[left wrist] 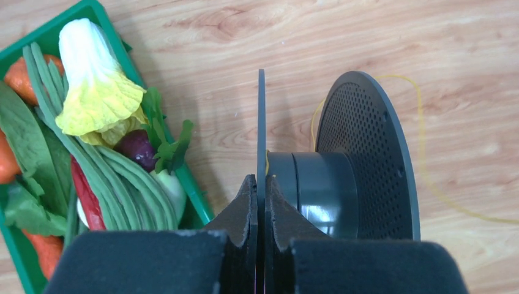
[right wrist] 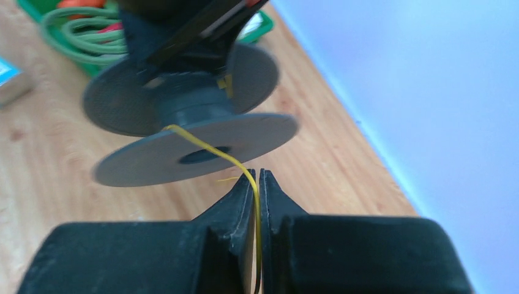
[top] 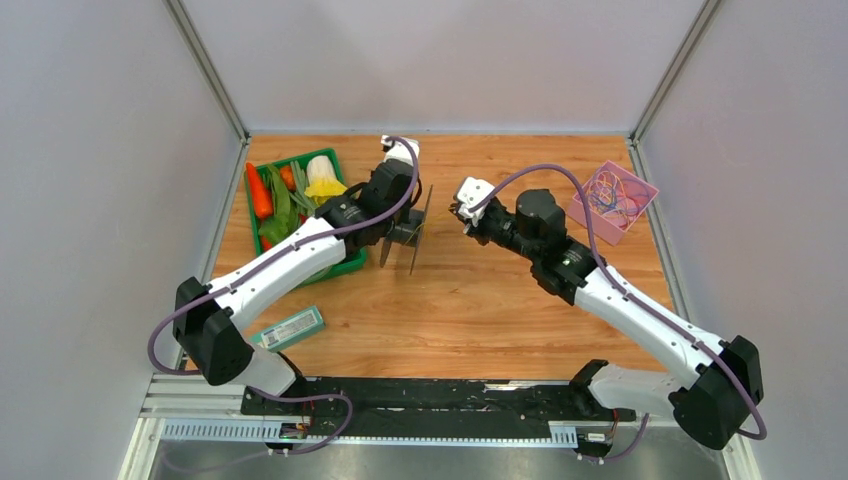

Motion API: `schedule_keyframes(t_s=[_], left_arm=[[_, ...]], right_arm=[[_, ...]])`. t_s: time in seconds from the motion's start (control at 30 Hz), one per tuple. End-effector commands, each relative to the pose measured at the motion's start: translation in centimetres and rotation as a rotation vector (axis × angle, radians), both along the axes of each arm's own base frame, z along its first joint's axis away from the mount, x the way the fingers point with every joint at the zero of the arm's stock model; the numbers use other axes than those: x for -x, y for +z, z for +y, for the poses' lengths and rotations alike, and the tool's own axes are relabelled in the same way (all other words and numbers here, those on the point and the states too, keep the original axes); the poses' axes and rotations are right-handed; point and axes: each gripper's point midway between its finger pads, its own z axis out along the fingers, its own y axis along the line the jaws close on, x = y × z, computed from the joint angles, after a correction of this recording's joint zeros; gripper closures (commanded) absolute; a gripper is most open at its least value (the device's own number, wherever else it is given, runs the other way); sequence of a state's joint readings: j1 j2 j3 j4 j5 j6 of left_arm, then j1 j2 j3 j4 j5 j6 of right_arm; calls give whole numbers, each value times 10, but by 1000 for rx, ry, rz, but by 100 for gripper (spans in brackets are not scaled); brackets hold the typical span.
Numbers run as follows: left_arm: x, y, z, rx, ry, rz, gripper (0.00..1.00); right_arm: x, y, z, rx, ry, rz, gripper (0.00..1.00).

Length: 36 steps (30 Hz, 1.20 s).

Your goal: Wrap the cables

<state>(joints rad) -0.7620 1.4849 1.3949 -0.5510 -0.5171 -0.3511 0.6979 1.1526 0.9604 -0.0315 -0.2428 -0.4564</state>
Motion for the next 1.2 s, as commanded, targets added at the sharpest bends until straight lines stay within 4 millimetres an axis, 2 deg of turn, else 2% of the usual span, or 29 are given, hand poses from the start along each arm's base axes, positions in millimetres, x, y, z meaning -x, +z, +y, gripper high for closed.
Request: schedule_keyframes(t_s=[0.0, 0.13, 0.27, 0.47, 0.57, 0.67, 0.8, 0.9, 1.03, 1.17], left_arm=[[5, 39, 0, -127, -143, -180, 100], [11, 45, 0, -205, -226, -220, 100], [25, 57, -2, -224, -348, -287, 100], [60, 88, -10, -185, -580, -392, 100], [79, 111, -15, -117, -667, -442, 100], [88, 137, -12, -90, -683, -483, 100], [77, 185, 1, -74, -573, -567, 100], [80, 219, -2, 4, -563, -629, 100], [83, 245, -3, 137, -511, -606, 100], [80, 272, 0, 209, -465, -650, 100]], right_arm=[[-31, 68, -24, -117, -180, -251, 92], [-42, 73, -24, -129, -195, -253, 93], [-61, 63, -37, -120, -246, -239, 92], [-95, 29, -67, -130, -292, -121, 91], [-105, 9, -74, -143, -273, -45, 91], [-111, -12, -77, -145, -264, 23, 90], [-104, -40, -69, -159, -214, 130, 86], [-92, -51, -54, -200, -131, 211, 81], [-87, -59, -38, -272, -87, 315, 78], [-78, -63, -23, -291, -46, 342, 78]])
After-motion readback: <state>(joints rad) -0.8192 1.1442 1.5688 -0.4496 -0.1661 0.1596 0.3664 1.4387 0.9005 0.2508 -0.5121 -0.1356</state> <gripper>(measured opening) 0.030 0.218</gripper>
